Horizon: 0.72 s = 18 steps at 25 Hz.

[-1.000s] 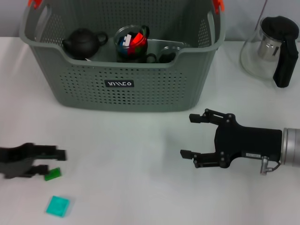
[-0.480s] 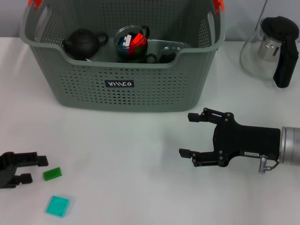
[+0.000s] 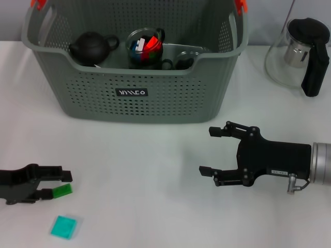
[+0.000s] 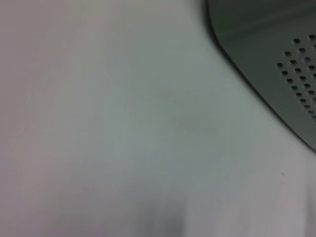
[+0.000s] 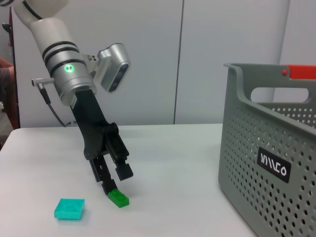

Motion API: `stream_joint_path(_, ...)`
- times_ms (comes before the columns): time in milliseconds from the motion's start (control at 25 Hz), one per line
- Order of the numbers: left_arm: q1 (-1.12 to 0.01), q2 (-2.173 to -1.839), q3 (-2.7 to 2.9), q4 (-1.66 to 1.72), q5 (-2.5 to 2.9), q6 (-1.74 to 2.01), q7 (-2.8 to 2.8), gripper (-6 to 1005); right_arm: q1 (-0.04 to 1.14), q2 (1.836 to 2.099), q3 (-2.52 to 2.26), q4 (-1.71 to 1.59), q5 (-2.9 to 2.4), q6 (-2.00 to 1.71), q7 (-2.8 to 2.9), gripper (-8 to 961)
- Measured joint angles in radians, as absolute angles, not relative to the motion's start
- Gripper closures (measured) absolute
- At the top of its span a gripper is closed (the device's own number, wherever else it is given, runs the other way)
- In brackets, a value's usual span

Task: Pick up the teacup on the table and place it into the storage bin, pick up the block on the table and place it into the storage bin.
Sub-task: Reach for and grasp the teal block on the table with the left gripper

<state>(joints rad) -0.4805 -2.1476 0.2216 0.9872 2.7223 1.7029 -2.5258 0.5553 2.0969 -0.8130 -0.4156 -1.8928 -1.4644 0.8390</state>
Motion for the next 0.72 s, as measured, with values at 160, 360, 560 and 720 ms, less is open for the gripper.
stream_joint_path(160,-0.492,-2.153,0.233,0.983,2.711,1.703,-2.527,236,0.554,2.097,-0.813,-0.416,-1.893,-1.467,0.839,12)
stream_joint_path(360,-0.536,-2.162,0.244,0.946,2.709,1.699,-2.516,236,0.554,2.097,-0.817,-0.416,-1.893,-1.468,0.839,12)
stream_joint_path(560,-0.572,-2.166,0.296,0.922,2.709,1.705,-2.513,236,0.554,2.098,-0.822,-0.416,-1.893,-1.468,0.839,11)
stream_joint_path(720,-0.545,-2.156,0.293,0.957,2.709,1.779,-2.491,236,0.554,2.098,-0.824,-0.416,-1.893,-1.469,0.841,11)
